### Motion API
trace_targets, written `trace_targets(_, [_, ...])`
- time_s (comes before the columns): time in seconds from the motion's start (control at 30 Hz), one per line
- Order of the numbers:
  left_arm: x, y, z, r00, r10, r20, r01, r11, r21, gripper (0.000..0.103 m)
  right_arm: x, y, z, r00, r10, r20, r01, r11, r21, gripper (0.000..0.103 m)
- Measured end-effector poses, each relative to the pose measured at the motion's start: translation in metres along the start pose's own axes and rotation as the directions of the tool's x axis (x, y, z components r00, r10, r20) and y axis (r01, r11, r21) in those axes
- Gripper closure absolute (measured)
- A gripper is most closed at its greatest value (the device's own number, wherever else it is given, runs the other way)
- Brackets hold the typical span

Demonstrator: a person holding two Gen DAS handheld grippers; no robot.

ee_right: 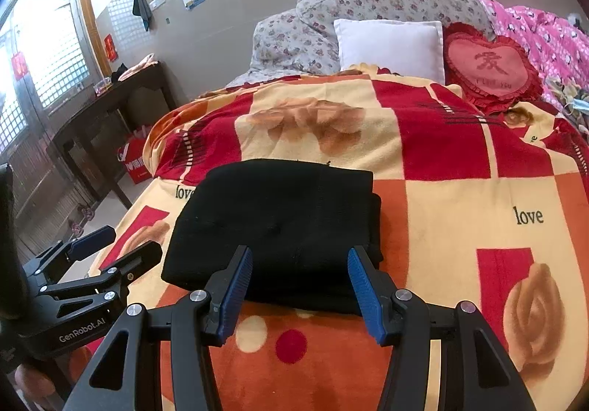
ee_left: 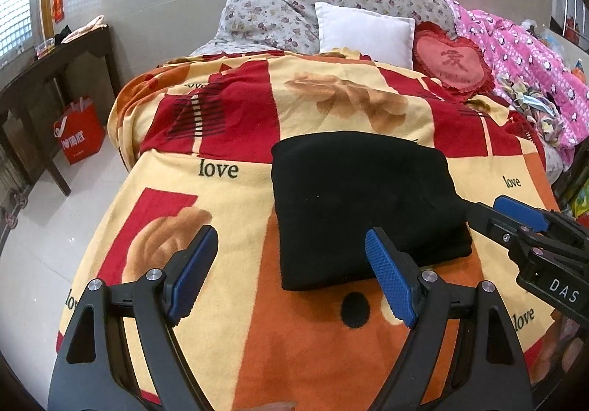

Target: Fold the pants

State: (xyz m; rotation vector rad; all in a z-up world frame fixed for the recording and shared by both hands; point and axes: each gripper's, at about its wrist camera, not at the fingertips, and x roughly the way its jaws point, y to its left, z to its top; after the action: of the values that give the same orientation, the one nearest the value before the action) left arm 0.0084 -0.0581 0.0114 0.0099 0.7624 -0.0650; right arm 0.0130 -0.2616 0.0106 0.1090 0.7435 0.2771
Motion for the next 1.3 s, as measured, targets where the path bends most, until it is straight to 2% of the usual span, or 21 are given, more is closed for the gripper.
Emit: trace_targets(1.3, [0.013,0.004,-0.007,0.999,-0.002,-0.045,0.002,1.000,-0.001,0.021,0.020,0.005,-0.003,0.998,0.016,-0.053,-0.016,1.000,-0.010,0.050])
